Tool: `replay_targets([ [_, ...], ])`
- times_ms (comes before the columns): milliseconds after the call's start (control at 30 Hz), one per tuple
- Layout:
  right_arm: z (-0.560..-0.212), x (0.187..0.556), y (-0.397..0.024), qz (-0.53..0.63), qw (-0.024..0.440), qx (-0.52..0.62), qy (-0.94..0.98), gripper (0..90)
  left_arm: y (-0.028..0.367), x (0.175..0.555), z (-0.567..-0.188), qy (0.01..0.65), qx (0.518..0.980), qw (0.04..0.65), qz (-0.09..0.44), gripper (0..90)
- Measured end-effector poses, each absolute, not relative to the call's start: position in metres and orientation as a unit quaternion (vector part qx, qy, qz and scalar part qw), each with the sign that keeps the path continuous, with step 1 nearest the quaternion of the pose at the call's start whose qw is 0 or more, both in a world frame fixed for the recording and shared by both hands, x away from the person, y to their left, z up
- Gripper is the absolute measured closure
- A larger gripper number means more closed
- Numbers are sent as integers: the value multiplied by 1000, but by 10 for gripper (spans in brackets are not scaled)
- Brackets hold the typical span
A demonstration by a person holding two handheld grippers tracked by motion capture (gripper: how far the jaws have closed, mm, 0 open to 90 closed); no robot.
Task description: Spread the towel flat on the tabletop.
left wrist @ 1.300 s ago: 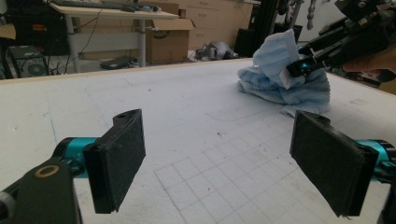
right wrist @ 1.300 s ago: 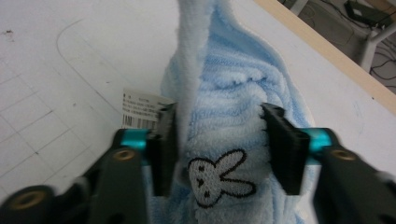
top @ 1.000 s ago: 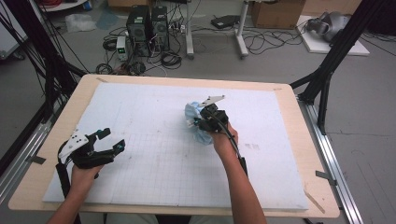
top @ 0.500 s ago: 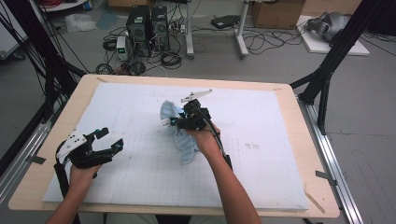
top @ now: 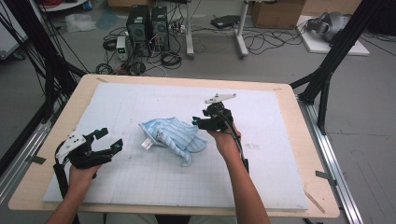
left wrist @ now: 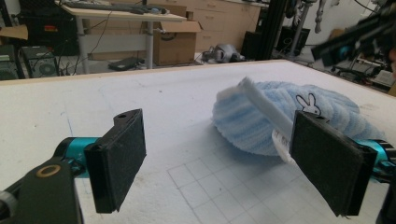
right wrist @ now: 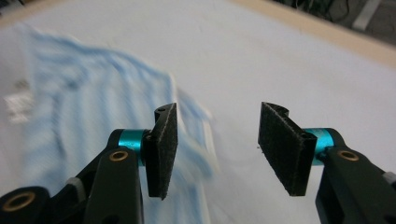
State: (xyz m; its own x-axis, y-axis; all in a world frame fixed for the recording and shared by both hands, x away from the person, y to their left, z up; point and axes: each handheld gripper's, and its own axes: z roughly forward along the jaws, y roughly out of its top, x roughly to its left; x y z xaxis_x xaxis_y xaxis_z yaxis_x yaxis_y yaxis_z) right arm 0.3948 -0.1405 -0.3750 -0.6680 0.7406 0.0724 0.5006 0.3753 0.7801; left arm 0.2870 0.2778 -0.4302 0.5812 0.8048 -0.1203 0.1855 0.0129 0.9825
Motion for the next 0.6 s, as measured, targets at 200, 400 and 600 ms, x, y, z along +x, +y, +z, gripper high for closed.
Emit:
replay_targets([
  [200,-420,395,-143,390,65,381,836,372,277,288,-431,379,653,603,256,188],
  [400,-438,385,-125,376,24,345,860,581,278,289,-431,380,653,604,255,189],
  [600,-423,365,-113,364,53,273,889,811,277,289,-430,379,653,605,254,189],
])
